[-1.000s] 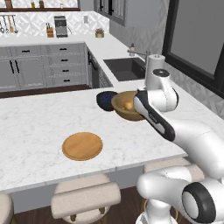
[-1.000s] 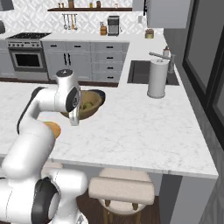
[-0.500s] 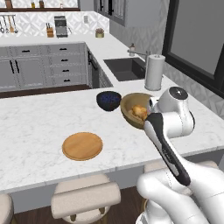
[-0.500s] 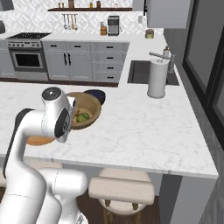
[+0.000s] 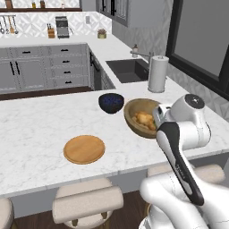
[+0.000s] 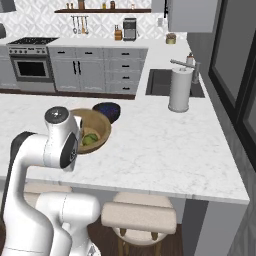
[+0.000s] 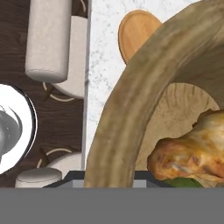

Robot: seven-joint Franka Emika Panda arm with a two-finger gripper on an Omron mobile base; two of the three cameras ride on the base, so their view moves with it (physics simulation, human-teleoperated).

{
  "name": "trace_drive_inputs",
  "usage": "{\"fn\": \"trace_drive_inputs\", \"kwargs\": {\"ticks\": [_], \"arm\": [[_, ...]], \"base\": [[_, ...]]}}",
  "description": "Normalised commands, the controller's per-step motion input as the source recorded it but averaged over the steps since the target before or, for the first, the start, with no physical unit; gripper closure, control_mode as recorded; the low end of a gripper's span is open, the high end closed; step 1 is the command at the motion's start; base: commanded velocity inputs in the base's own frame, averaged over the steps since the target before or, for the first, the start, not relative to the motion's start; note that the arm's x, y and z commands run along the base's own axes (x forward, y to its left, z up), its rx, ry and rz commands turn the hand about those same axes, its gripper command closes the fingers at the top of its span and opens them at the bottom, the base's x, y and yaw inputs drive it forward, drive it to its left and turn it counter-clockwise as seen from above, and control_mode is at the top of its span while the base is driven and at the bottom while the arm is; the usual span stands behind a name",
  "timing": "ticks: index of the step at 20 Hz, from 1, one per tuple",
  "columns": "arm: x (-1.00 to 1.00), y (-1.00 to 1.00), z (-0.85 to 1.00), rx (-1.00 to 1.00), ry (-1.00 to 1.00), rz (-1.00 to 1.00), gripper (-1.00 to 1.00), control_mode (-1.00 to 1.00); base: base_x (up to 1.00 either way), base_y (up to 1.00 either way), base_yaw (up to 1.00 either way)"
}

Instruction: Pick the chicken drumstick and lime from their plates and place them in the bowl. Then put the bowl in the fridge.

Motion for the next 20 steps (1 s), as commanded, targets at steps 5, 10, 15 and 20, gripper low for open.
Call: {"fn": "trace_drive_inputs", "kwargs": {"ticks": [5, 10, 15, 20], "arm": [[-0.10, -0.07, -0.06, 0.00, 0.03, -0.03, 1.00, -1.00], [0.00, 0.00, 0.00, 0.00, 0.00, 0.00, 1.00, -1.00], [0.00, 0.00, 0.00, 0.00, 0.00, 0.00, 1.00, 1.00], [0.00, 0.00, 0.00, 0.00, 0.00, 0.00, 1.00, 1.00]], "base": [[0.00, 0.00, 0.00], [0.00, 0.00, 0.00], [-0.06, 0.00, 0.00], [-0.53, 0.14, 0.02]]}}
